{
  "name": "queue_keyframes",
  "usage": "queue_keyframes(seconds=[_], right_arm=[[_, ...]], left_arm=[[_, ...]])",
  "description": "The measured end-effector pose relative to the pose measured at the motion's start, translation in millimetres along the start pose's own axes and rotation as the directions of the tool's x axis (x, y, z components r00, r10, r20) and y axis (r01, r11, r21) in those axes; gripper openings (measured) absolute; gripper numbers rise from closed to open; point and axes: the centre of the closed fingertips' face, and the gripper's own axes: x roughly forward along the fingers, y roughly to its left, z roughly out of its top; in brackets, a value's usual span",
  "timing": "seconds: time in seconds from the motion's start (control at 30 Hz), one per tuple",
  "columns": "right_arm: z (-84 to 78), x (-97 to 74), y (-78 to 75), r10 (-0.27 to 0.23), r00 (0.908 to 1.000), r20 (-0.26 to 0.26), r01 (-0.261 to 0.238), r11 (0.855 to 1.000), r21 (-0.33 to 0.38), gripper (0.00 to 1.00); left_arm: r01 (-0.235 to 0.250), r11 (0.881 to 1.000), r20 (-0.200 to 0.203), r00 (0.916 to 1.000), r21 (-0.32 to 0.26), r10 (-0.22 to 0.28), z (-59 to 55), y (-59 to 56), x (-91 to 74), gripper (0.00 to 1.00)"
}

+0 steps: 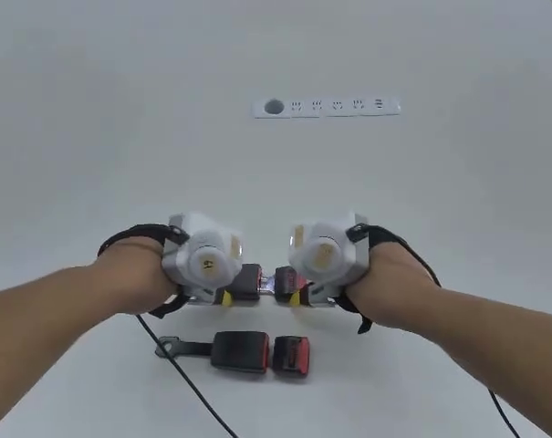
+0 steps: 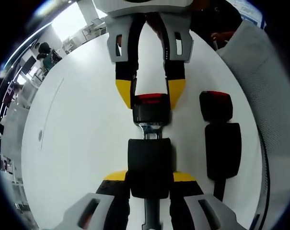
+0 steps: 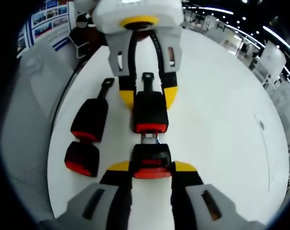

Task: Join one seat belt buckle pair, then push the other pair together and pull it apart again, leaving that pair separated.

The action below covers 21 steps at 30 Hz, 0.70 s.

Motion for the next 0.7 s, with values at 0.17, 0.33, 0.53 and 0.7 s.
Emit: queue_keyframes(seconds=[0.17,0.33,0.53,0.7], right_arm=[[14.1,8.6,-1.7,-0.01,0.9999,-0.003,0.01,1.0,0.008,0.28],[9.6,7.0,-2.8,0.003,0.9998,0.022,-0.003,1.0,-0.009,0.29],[8.7,6.0,-2.0,-0.002,0.9997,0.022,0.002,1.0,-0.012,0.3],[-4.3,-2.0,-2.7,-0.01,0.9999,0.013,0.01,1.0,-0.005,0.3]], left_arm=[[0.004,1.0,0.001,1.0,-0.008,-0.004,0.4,0.4,0.4,0.31],[0.002,1.0,-0.011,0.9999,-0.006,-0.003,0.8,0.1,0.4,0.32],[0.006,1.0,-0.023,0.9997,-0.008,-0.007,0.5,0.3,0.7,0.32],[0.014,1.0,-0.029,0.9995,-0.012,-0.014,0.6,0.1,0.6,0.32]])
